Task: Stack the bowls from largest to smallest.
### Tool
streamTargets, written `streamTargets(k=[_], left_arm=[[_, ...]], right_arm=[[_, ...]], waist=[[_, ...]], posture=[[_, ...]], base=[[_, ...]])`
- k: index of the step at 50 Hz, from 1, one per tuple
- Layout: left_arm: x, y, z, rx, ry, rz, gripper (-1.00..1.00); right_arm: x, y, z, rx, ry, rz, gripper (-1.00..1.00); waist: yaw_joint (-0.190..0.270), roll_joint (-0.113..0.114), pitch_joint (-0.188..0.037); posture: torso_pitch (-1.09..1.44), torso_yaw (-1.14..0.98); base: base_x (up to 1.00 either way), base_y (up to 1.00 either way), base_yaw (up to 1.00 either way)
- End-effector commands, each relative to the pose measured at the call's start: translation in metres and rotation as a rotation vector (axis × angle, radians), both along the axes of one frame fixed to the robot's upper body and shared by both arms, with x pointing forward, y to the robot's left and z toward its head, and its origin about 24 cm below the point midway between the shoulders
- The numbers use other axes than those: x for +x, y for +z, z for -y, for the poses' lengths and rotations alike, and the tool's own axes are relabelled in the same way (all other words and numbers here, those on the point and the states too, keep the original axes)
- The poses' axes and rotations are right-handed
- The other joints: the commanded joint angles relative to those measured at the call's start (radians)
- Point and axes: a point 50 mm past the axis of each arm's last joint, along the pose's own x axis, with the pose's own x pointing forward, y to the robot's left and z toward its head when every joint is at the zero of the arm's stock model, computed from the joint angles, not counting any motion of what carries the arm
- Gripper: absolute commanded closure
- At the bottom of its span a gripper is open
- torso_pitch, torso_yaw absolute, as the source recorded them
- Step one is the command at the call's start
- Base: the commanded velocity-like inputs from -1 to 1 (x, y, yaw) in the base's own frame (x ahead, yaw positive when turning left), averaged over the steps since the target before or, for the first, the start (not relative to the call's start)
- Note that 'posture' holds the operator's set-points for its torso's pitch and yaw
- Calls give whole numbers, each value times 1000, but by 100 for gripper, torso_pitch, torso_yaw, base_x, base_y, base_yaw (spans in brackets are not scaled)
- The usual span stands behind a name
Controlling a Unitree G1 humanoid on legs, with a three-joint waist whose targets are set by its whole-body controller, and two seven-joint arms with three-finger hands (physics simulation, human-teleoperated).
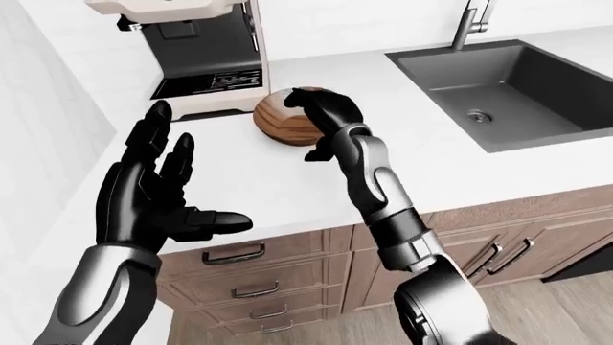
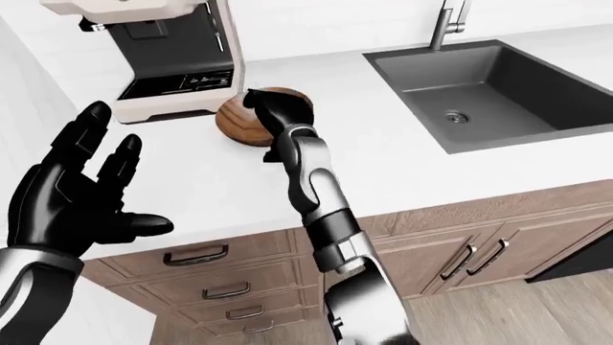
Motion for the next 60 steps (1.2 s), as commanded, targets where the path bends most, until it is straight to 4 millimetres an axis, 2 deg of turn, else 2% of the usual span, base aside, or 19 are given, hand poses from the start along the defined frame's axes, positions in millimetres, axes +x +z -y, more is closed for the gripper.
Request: streamTargets(k=[1, 12, 18, 24, 25, 26, 28, 29, 30, 31, 41, 43, 44, 45, 46, 52, 60], left_arm=[[-3, 10, 1, 21, -1, 73, -100], [-3, 9, -6, 21, 0, 70, -100], [-7, 15, -9, 22, 3, 78, -100], [-10, 20, -10, 27, 1, 86, -100], [-11, 22, -10, 27, 1, 88, -100], [-11, 22, -10, 27, 1, 90, -100], [-11, 22, -11, 26, 3, 90, -100], [-11, 22, -11, 26, 4, 90, -100], [-10, 21, -10, 24, 4, 88, -100], [-10, 20, -10, 23, 1, 87, -100], [-13, 25, -11, 21, 1, 100, -100], [-14, 25, -10, 22, 0, 100, -100], [-14, 25, -10, 21, 1, 100, -100], [-14, 25, -10, 21, 1, 99, -100], [-14, 25, -10, 21, 1, 99, -100], [-11, 21, -6, 21, -4, 94, -100], [-7, 23, 1, 24, -12, 94, -100]], right_arm=[[0, 20, -6, 7, 14, 105, -30], [15, 17, -21, -38, -5, 96, -22], [19, -1, -21, -56, -21, 72, -18], [20, -3, -20, -72, -46, 67, -13], [20, -5, -20, -78, -48, 64, -9], [21, -7, -19, -78, -51, 61, 10], [21, -8, -17, -79, -53, 57, 34], [21, -8, -17, -78, -54, 57, 36], [21, -8, -17, -77, -56, 55, 52], [22, -8, -16, -74, -57, 56, 58], [22, 5, -14, -68, -67, 74, 60], [21, 7, -14, -68, -65, 81, 70], [21, 9, -14, -66, -66, 83, 78], [20, 11, -14, -66, -65, 86, 95], [20, 14, -12, -60, -67, 93, 99], [16, 30, 0, 9, -77, 107, 100], [-1, 57, 16, -20, -66, 160, 100]], waist=[[0, 4, -25], [-1, 10, -26], [0, 11, -24], [0, 14, -23], [1, 15, -23], [1, 16, -22], [1, 17, -21], [1, 18, -21], [2, 18, -21], [2, 18, -20], [3, 17, -21], [4, 17, -20], [4, 17, -20], [5, 17, -21], [5, 17, -21], [7, 13, -21], [7, 4, -21]], posture=[[0, 0], [0, 0], [0, 0], [0, 0], [0, 0], [0, 0], [0, 0], [0, 0], [0, 0], [0, 0], [0, 0], [0, 0], [0, 0], [0, 0], [0, 0], [0, 0], [0, 0]], base=[[0, 0, 0], [0, 0, 0], [0, 0, 0], [0, 0, 0], [0, 0, 0], [0, 0, 0], [0, 0, 0], [0, 0, 0], [0, 0, 0], [0, 0, 0], [0, 0, 0], [0, 0, 0], [0, 0, 0], [0, 0, 0], [0, 0, 0], [0, 0, 0], [0, 0, 0]])
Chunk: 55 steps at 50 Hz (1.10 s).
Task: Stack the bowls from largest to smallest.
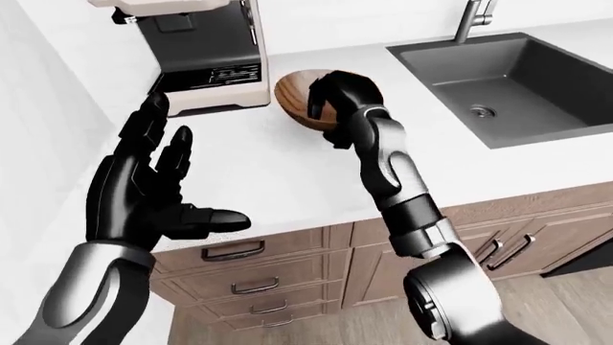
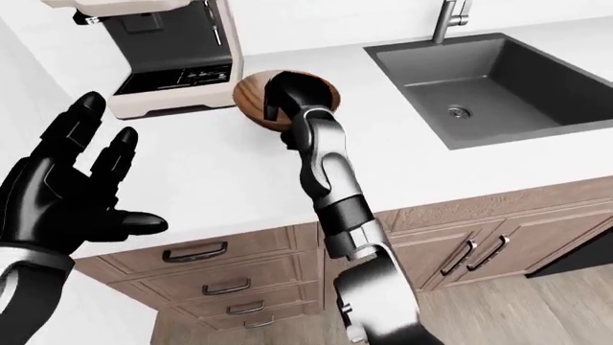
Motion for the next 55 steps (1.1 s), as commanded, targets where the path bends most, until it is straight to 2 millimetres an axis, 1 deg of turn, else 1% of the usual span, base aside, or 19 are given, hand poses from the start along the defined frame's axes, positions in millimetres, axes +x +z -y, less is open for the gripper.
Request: streamTargets(k=[1, 15, 25, 26, 28, 30, 32, 34, 37, 39, 41, 42, 43, 45, 47, 50, 53, 54, 55], left_arm=[[-4, 13, 2, 14, 3, 76, -100], [-8, 35, 4, 4, 7, 111, -100], [-11, 43, 3, -12, 11, 121, -100], [-11, 43, 5, -10, 7, 122, -100], [-10, 43, 6, -8, 4, 122, -100], [-9, 41, 7, -8, 2, 120, -100], [-9, 39, 7, -7, 3, 117, -100], [-8, 39, 6, -6, 5, 116, -100], [-9, 41, 7, -5, 3, 119, -100], [-10, 40, 8, -6, 2, 119, -100], [-10, 39, 8, -3, 0, 118, -100], [-10, 39, 9, -4, -1, 118, -100], [-10, 38, 8, -4, 0, 118, -100], [-10, 38, 8, -6, 1, 115, -100], [-11, 37, 9, -5, -1, 114, -100], [-11, 37, 8, -5, 0, 113, -100], [-11, 37, 7, -7, 2, 113, -100], [-10, 37, 7, -6, 2, 112, -100], [-11, 37, 7, -8, 2, 113, -100]], right_arm=[[-12, 35, -6, -21, 47, 119, 100], [-74, 81, 5, 53, 138, 163, 100], [-86, 81, 18, 43, 140, 152, 100], [-86, 81, 19, 45, 138, 152, 100], [-86, 81, 21, 45, 134, 149, 100], [-86, 82, 24, 41, 128, 148, 100], [-87, 81, 25, 42, 123, 144, 100], [-85, 80, 28, 36, 115, 144, 100], [-87, 83, 28, 31, 113, 150, 100], [-87, 83, 28, 24, 114, 153, 100], [-88, 84, 28, 25, 114, 155, 100], [-89, 84, 28, 23, 115, 156, 100], [-89, 84, 28, 23, 115, 157, 100], [-88, 84, 29, 25, 114, 158, 100], [-89, 84, 28, 24, 118, 157, 100], [-89, 84, 27, 26, 120, 158, 100], [-89, 86, 26, 27, 122, 160, 100], [-89, 86, 26, 20, 121, 163, 100], [-89, 86, 27, 18, 119, 164, 100]], waist=[[1, 3, -33], [-9, 3, -22], [-15, 7, -17], [-10, 10, -34], [-3, 10, -24], [0, 30, -16], [0, 37, -25], [1, 26, -27], [3, 25, -19], [7, 6, -21], [12, -44, -28], [10, -92, -43], [6, -56, -30], [5, -52, -21], [9, -32, -20], [14, -2, -3], [14, 36, 1], [12, 62, -11], [19, 49, -13]], posture=[[0, 0], [0, 0], [0, 0], [0, 0], [0, 0], [0, 0], [0, 0], [0, 0], [0, 0], [0, 0], [0, 0], [0, 0], [0, 0], [0, 0], [0, 0], [0, 0], [0, 0], [0, 0], [0, 0]], base=[[0, 0, 0], [0, 0, 0], [-1, 0, 0], [-2, -9, 0], [-2, -14, 0], [-1, -27, 0], [-1, -28, 0], [-1, -37, 0], [-1, -51, 0], [-1, -53, 0], [-2, -54, 0], [-2, -54, 0], [-2, -55, 0], [-1, -55, 0], [-1, -55, 0], [-1, -55, 0], [-1, -55, 0], [0, -55, 0], [0, -55, 0]])
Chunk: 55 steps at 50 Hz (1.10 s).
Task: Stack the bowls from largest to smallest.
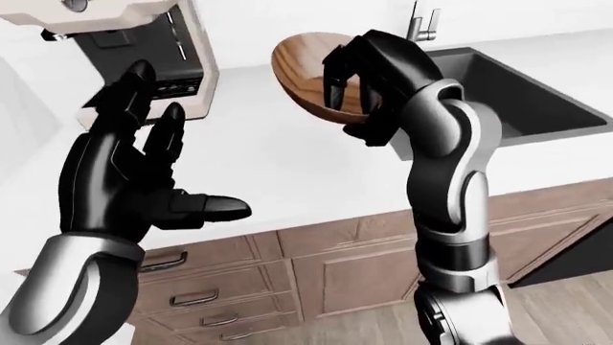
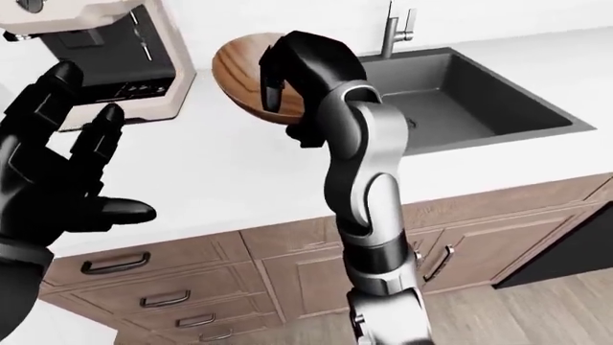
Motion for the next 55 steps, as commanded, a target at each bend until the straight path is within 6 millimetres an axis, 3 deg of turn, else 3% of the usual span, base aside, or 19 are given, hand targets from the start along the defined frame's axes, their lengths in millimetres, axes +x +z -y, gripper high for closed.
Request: streamTargets(k=[1, 4, 7, 9, 10, 11, 20, 25, 26, 27, 29, 32, 34, 35, 36, 45, 49, 51, 55], left_arm=[[-2, 8, 0, -3, 2, 49, -100], [-3, 8, 0, -4, 0, 47, -100], [-3, 8, -1, -5, 2, 48, -100], [-4, 8, -1, -5, 2, 49, -100], [-4, 9, -1, -5, 2, 49, -100], [-4, 8, -1, -5, 2, 49, -100], [-4, 9, -2, -4, 3, 51, -100], [-5, 11, -3, -5, 5, 53, -100], [-5, 11, -3, -5, 5, 53, -100], [-5, 11, -3, -5, 6, 54, -100], [-5, 12, -3, -5, 6, 55, -100], [-5, 12, -3, -5, 7, 56, -100], [-5, 12, -3, -5, 8, 56, -100], [-5, 12, -4, -4, 8, 56, -100], [-5, 12, -3, -4, 8, 57, -100], [-5, 12, -3, -5, 6, 56, -100], [-6, 12, -3, -5, 7, 57, -100], [-7, 14, -4, -7, 9, 58, -100], [-8, 15, -3, -7, 7, 60, -100]], right_arm=[[-6, 16, 3, 12, -12, 87, 100], [-7, 17, 3, 10, -12, 90, 100], [-7, 17, 2, 9, -11, 91, 100], [-6, 17, 2, 9, -12, 92, 100], [-6, 17, 2, 8, -12, 92, 100], [-7, 17, 3, 9, -13, 92, 100], [-7, 19, 1, 7, -10, 95, 100], [-7, 19, 0, 3, -10, 97, 100], [-8, 19, 0, 1, -8, 96, 100], [-8, 20, 0, 0, -8, 97, 100], [-9, 22, 0, -2, -8, 100, 100], [-12, 25, -1, -6, -5, 106, 100], [-12, 26, -1, -6, -5, 109, 100], [-13, 27, -1, -6, -5, 111, 100], [-13, 27, -1, -6, -5, 112, 100], [-14, 31, 0, -6, -9, 125, 100], [-16, 34, -1, -5, -8, 128, 100], [-16, 36, -1, -6, -8, 131, 100], [-16, 36, 0, -4, -8, 133, 100]], waist=[[-9, 17, -31], [-12, 24, -49], [-10, -2, -40], [-9, -36, -34], [-8, -67, -43], [-11, -125, -61], [-14, -30, -23], [-17, 34, -27], [-6, 6, -26], [-16, 26, -33], [-15, 27, -49], [-13, 3, -41], [-12, -29, -31], [-11, -60, -40], [-13, -116, -57], [-16, -29, -20], [-18, 25, -25], [-9, 12, -29], [-17, 23, -48]], posture=[[0, 0], [0, 0], [0, 0], [0, 0], [0, 0], [0, 0], [0, 0], [0, 0], [0, 0], [0, 0], [0, 0], [0, 0], [0, 0], [0, 0], [0, 0], [0, 0], [0, 0], [0, 0], [0, 0]], base=[[-1, -55, 0], [-1, -56, 0], [-1, -56, 0], [-2, -55, 0], [-2, -55, 0], [-2, -55, 0], [-1, -56, 0], [-1, -56, 0], [-1, -57, 0], [-1, -55, 0], [-1, -55, 0], [-1, -57, 0], [-1, -56, 0], [-1, -55, 0], [-2, -55, 0], [-1, -56, 0], [-1, -56, 0], [-1, -55, 0], [-1, -56, 0]])
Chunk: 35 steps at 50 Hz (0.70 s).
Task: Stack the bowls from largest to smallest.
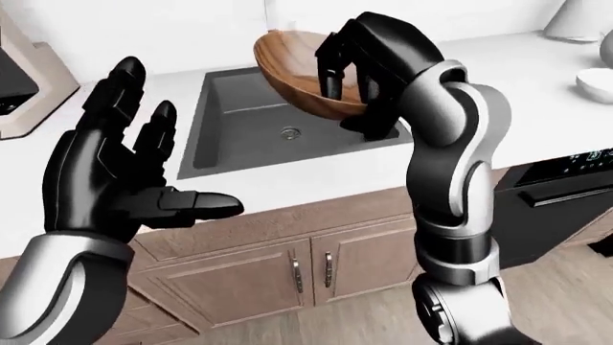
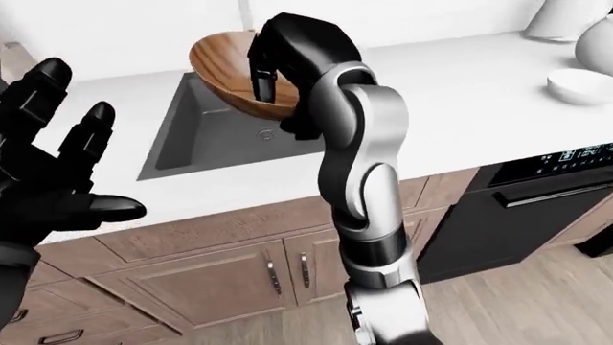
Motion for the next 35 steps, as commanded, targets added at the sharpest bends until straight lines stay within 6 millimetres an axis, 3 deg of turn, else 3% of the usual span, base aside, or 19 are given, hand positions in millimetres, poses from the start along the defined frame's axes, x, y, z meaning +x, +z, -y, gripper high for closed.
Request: streamTargets(k=[1, 4, 5, 6, 8, 16, 19, 20, 21, 23, 26, 28, 30, 31, 32, 33, 35], left_arm=[[-5, 9, 2, -5, -11, 68, -100], [-4, 10, 1, -6, -11, 68, -100], [-4, 9, 2, -6, -12, 68, -100], [-4, 9, 2, -5, -12, 67, -100], [-4, 8, 2, -5, -13, 66, -100], [-3, 8, 2, -6, -13, 67, -100], [-3, 9, 1, -7, -12, 69, -100], [-4, 9, 2, -7, -12, 69, -100], [-4, 9, 2, -7, -12, 69, -100], [-4, 10, 2, -7, -12, 70, -100], [-4, 10, 2, -7, -12, 70, -100], [-4, 9, 2, -7, -11, 69, -100], [-4, 9, 2, -7, -11, 70, -100], [-4, 9, 2, -7, -11, 69, -100], [-4, 9, 2, -7, -12, 70, -100], [-4, 10, 2, -6, -12, 70, -100], [-5, 10, 2, -7, -12, 70, -100]], right_arm=[[-10, 19, 8, 37, -28, 117, 100], [-10, 19, 8, 38, -28, 116, 100], [-10, 18, 8, 39, -28, 116, 100], [-10, 18, 8, 38, -28, 115, 100], [-10, 18, 8, 39, -27, 115, 100], [-9, 18, 7, 35, -26, 117, 100], [-10, 20, 7, 36, -26, 118, 100], [-10, 19, 7, 36, -27, 118, 100], [-11, 20, 7, 36, -27, 119, 100], [-11, 21, 7, 36, -27, 120, 100], [-11, 21, 7, 34, -28, 122, 100], [-10, 21, 8, 33, -31, 124, 100], [-10, 22, 8, 32, -33, 127, 100], [-10, 23, 9, 31, -34, 130, 100], [-11, 23, 9, 31, -35, 130, 100], [-11, 23, 9, 31, -35, 132, 100], [-11, 25, 9, 30, -36, 135, 100]], waist=[[-6, 8, -20], [-1, -38, -4], [0, -69, -12], [-4, -129, -31], [-7, -99, -17], [-5, -30, 6], [-6, -1, 7], [-7, 21, -1], [-4, 9, -3], [-7, 21, -7], [-7, 16, -22], [-4, -8, -10], [-2, -44, -4], [-2, -83, -17], [-8, -143, -35], [-9, -99, -18], [-17, -93, -15]], posture=[[0, 0], [0, 0], [0, 0], [0, 0], [0, 0], [0, 0], [0, 0], [0, 0], [0, 0], [0, 0], [0, 0], [0, 0], [0, 0], [0, 0], [0, 0], [0, 0], [0, 0]], base=[[0, -55, 0], [-1, -56, 0], [-1, -55, 0], [-2, -56, 0], [-1, -55, 0], [-1, -56, 0], [-1, -56, 0], [-1, -57, 0], [0, -56, 0], [-2, -56, 0], [-1, -56, 0], [-1, -56, 0], [0, -56, 0], [-2, -56, 0], [-1, -55, 0], [0, -55, 0], [-1, -55, 0]])
